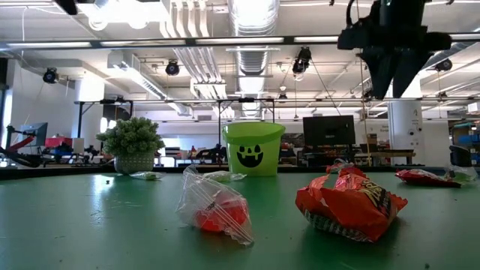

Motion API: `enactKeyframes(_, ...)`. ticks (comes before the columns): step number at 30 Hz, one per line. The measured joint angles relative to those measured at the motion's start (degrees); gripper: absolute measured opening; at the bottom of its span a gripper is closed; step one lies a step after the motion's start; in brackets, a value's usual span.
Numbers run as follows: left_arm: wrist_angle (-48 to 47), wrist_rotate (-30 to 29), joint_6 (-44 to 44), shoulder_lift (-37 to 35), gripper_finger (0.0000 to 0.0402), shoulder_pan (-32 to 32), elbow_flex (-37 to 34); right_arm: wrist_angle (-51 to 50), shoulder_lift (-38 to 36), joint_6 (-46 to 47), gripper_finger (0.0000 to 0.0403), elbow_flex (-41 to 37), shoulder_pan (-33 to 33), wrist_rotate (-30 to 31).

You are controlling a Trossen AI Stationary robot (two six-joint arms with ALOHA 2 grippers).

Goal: Organize candy in baskets
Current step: Put the red candy into the black bucket

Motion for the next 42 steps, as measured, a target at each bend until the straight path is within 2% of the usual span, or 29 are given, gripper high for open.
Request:
enactKeyframes(8, 0.0, -0.7, 7.6, -1.8, 0.0157, 7.9, -0.1, 5.7, -0.7, -6.5, 0.0189, -6.5, -5.3, -4.2)
enactKeyframes(12, 0.0, -3.6, 10.8, -2.4, 0.0157, 11.9, -0.4, 6.0, -0.7, -6.8, 0.0189, -9.3, -6.9, -5.0)
enactKeyframes(17, 0.0, -7.6, 12.3, -4.1, 0.0157, 16.9, -0.4, 12.6, -0.8, -10.7, 0.0189, -12.7, -7.3, -12.4)
enactKeyframes(22, 0.0, -8.1, 14.4, -6.2, 0.0157, 20.5, -0.4, 21.1, -0.8, -8.9, 0.0189, -16.1, -7.3, -19.4)
enactKeyframes(32, 0.0, -9.1, 26.8, -10.1, 0.0157, 23.6, -0.4, 23.5, -0.8, 4.5, 0.0189, -20.8, -7.1, -19.1)
enactKeyframes(36, 0.0, -9.8, 28.1, -11.7, 0.0157, 23.9, -0.4, 24.9, -0.7, 6.7, 0.0189, -21.7, -7.1, -18.9)
enactKeyframes(42, 0.0, -10.9, 28.7, -13.1, 0.0157, 23.9, -0.4, 32.5, -0.1, 8.6, 0.0189, -25.4, -7.1, -18.8)
